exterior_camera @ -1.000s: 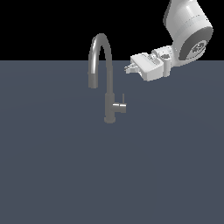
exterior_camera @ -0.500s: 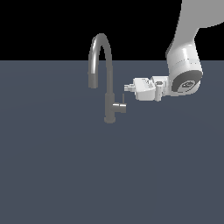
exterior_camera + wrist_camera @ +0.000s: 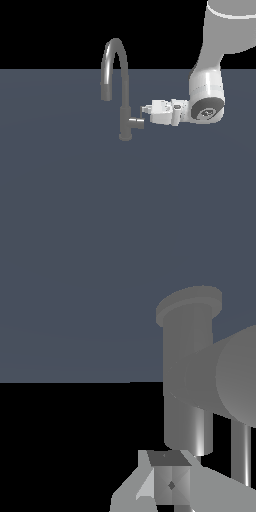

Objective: Turn on the faucet by rotating a designated handle.

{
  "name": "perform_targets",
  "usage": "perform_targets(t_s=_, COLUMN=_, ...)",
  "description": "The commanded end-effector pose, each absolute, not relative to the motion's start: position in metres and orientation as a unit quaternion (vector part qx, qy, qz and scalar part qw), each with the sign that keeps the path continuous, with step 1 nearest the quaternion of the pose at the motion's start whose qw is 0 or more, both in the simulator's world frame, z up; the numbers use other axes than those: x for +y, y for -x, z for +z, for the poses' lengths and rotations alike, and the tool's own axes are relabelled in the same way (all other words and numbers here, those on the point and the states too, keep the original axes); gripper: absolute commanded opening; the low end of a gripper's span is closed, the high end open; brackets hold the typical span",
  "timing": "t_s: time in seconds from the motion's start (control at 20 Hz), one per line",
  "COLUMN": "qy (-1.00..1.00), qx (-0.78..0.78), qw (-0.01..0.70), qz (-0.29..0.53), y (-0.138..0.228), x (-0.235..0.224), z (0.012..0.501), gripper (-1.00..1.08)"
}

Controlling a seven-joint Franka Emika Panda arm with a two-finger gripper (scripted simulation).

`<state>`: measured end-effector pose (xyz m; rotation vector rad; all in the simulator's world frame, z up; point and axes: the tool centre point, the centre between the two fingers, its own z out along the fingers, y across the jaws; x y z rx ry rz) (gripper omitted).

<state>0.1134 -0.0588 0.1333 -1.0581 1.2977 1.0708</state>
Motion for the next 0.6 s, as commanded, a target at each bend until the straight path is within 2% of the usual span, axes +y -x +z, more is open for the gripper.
perform_targets(t_s=0.0, qy=0.443, qx=0.548, qw=0.547, qz=0.452, y=-0.1141, x=-0.0584, z=0.1321, gripper=-1.0)
perform_targets(t_s=0.55, qy=0.45, qx=0.546, qw=0.545, qz=0.45, y=-0.1098, x=-0.0574, z=0.1378, gripper=-1.0)
